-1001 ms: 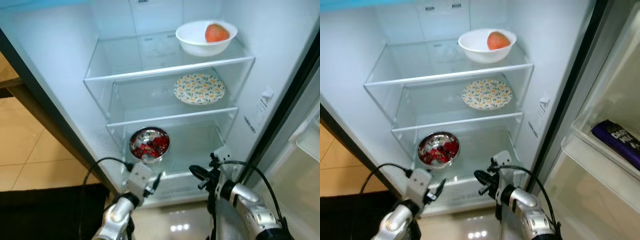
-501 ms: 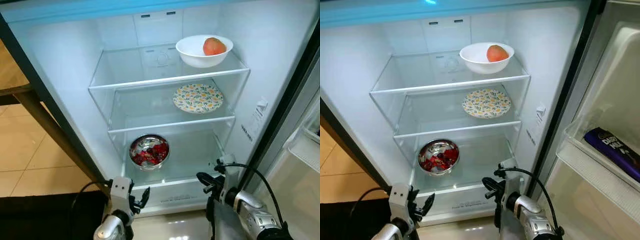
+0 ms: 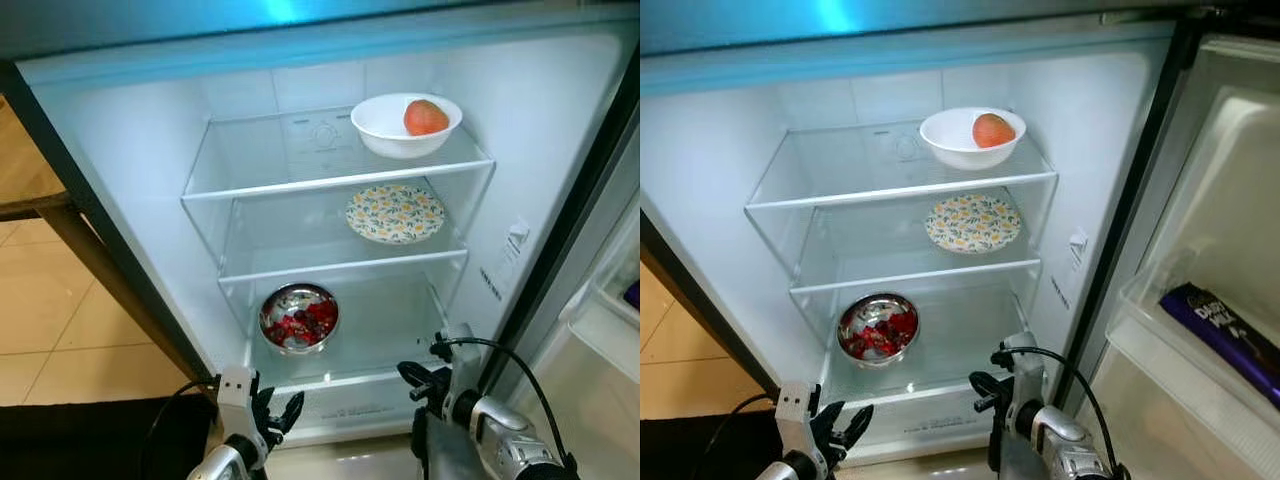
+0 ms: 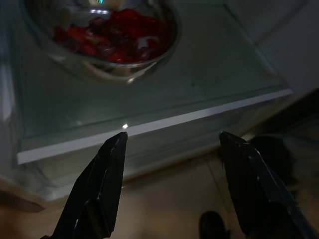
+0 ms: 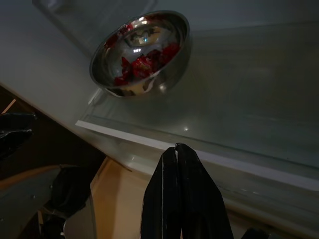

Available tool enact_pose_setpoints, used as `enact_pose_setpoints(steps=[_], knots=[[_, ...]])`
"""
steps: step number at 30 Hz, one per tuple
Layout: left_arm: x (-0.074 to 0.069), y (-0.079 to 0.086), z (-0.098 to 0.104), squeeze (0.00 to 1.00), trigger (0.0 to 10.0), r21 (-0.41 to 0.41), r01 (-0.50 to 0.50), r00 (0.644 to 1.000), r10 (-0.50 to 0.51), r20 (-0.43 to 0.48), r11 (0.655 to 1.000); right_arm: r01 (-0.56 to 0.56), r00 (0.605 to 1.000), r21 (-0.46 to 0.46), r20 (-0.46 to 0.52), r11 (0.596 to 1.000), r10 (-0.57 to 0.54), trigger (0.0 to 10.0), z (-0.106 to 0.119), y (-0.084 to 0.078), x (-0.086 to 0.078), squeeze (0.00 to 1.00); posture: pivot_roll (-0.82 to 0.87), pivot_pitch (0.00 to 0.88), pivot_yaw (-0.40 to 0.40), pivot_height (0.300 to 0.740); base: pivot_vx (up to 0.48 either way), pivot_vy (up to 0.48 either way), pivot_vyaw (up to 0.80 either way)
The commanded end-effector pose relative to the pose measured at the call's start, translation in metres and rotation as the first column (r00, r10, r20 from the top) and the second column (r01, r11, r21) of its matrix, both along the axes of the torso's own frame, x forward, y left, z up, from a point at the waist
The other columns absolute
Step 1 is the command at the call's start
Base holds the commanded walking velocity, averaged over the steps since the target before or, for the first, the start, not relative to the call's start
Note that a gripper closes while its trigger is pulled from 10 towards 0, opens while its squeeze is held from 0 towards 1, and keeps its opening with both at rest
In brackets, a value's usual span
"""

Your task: Restocking fridge

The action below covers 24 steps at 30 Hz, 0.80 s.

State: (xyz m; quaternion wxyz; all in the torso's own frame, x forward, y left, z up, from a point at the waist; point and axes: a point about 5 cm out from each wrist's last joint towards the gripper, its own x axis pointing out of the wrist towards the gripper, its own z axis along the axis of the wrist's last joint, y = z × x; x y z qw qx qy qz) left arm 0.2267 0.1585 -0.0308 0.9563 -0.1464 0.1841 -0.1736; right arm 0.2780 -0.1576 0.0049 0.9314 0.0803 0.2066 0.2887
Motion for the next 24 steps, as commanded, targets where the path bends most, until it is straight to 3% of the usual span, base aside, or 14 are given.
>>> enact_pose_setpoints(steps=[1,4,11,18,24], knots=[[-0.005,0.000,-0.004,0.00,10.0,-0.016,0.000,1.000,0.000,-0.026,1.000,0.010,1.000,0.004,0.002,1.000,-0.010,10.0,0.000,0.000,0.001,0.00,-0.08,0.006,0.047,0.574,0.000,0.000,0.00],[-0.009,-0.010,-0.004,0.00,10.0,-0.068,0.091,0.996,-0.092,-0.014,0.993,0.037,0.998,-0.043,-0.046,0.998,-0.038,10.0,-0.011,-0.003,-0.006,0.00,-0.08,0.004,0.047,0.578,0.000,0.000,0.00],[-0.009,-0.016,-0.004,0.00,10.0,-0.102,0.143,0.989,-0.146,-0.024,0.985,0.041,0.997,-0.038,-0.065,0.998,-0.043,10.0,-0.016,-0.005,-0.011,0.00,-0.08,0.000,0.042,0.588,0.000,0.000,0.00],[-0.010,-0.014,-0.005,0.00,10.0,-0.093,0.142,0.989,-0.145,-0.029,0.986,0.060,0.994,-0.043,-0.088,0.997,-0.064,10.0,-0.021,-0.009,-0.015,0.00,-0.08,0.000,0.041,0.607,0.000,0.000,0.00],[-0.012,-0.012,-0.008,0.00,10.0,-0.096,0.139,0.988,-0.144,-0.050,0.986,0.098,0.986,-0.113,-0.122,0.989,-0.112,10.0,-0.028,-0.013,-0.020,0.00,-0.08,0.000,0.040,0.617,0.000,0.000,0.00]])
